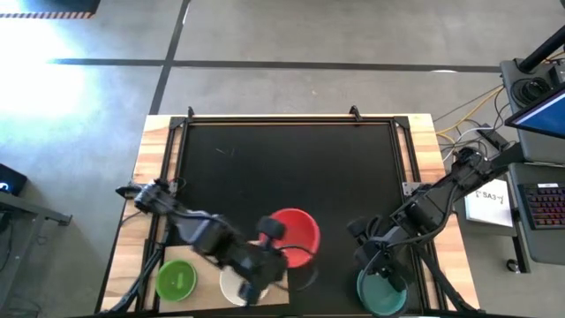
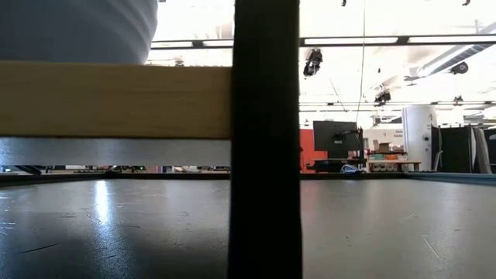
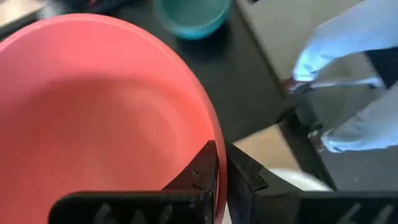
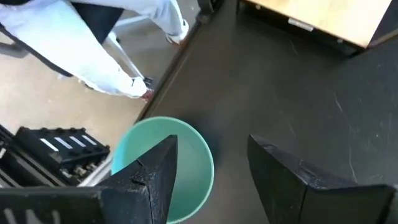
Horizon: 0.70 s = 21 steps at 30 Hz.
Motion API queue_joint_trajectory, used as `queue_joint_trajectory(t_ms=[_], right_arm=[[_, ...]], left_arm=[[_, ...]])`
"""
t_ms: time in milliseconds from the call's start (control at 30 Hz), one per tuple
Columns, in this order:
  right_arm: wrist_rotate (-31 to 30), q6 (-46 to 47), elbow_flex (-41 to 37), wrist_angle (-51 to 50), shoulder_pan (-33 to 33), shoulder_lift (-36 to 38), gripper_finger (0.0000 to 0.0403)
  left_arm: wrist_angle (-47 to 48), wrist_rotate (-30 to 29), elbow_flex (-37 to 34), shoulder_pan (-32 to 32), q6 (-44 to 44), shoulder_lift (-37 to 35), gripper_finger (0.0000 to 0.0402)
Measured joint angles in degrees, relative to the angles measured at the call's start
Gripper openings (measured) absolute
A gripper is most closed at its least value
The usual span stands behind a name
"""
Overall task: Place and stack bowls onto a shelf
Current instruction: Stack the orange bowl on top of the white bowl on the shelf
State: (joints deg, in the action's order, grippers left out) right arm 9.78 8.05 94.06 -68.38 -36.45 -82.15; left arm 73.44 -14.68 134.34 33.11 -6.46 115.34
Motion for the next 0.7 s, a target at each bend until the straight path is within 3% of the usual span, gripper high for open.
queue_joint_trajectory(t_ms=[100,200,367,700], right_arm=[[-1.15,-0.08,-1.47,-0.14,0.03,0.02,0.0182],[-1.48,0.24,-2.63,-0.53,0.23,0.02,0.0182],[-3.49,5.86,-4.28,-0.34,0.35,0.02,0.0181],[-3.34,19.28,-9.35,0.01,-0.20,0.02,0.0164]], left_arm=[[6.15,-7.26,-0.12,2.35,-10.50,-2.25,0.0000],[11.37,-9.85,-0.13,4.27,-23.60,-2.91,0.0000],[11.49,-7.73,-0.22,7.32,-39.98,-1.22,0.0000],[13.15,-3.74,-0.22,10.75,-64.22,3.71,0.0000]])
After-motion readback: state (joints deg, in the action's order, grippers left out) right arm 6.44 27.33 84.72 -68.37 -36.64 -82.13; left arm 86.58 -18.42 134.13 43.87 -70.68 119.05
